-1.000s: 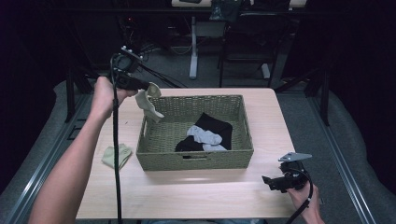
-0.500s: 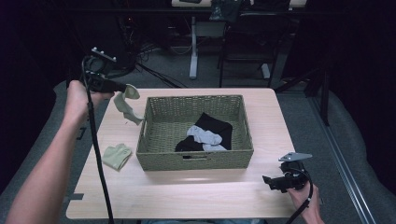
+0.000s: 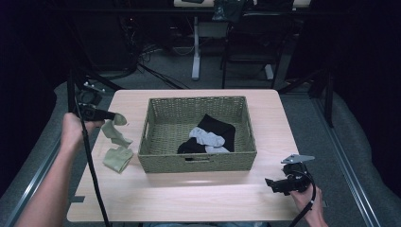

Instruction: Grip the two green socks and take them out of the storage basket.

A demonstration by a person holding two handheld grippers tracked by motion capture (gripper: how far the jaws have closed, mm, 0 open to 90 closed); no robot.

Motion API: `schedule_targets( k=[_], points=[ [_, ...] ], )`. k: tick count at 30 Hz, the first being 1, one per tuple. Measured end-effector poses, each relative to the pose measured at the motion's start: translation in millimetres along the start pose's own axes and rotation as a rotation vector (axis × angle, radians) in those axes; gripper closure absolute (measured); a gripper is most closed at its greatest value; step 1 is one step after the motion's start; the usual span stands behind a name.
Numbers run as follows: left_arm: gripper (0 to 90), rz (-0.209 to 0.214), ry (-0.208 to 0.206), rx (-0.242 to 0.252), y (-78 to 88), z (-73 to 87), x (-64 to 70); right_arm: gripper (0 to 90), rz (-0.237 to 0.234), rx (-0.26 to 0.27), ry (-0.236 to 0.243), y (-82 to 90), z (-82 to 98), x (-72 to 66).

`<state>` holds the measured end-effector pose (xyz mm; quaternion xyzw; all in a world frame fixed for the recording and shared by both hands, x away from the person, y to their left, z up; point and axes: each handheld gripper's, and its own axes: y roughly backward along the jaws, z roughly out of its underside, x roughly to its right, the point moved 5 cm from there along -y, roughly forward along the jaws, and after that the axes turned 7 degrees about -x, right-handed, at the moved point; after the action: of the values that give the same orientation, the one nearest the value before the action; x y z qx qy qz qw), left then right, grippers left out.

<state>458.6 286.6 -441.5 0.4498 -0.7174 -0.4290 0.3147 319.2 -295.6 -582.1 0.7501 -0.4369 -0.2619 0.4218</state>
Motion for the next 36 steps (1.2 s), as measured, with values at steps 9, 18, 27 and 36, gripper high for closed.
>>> schedule_targets(
  k=[9,18,27,36],
  points=[
    [89.0,0.017,0.048,-0.095,-72.3,22.8,-4.2,3.9,-0.008,0.008,-0.005,0.3,-0.7,0.4],
    [76.5,0.003,0.137,-0.154,-113.4,44.1,-21.7,3.9,-0.007,-0.006,0.000,-2.5,0.6,-0.7],
    [14.4,-0.046,0.181,-0.030,-81.8,61.1,-22.6,3.9,-0.002,-0.004,0.000,-1.5,0.7,-0.1],
    [2.8,-0.082,0.185,0.046,-60.9,108.3,-1.4,4.0,-0.002,-0.002,0.001,0.2,0.9,-0.2]
  ],
)
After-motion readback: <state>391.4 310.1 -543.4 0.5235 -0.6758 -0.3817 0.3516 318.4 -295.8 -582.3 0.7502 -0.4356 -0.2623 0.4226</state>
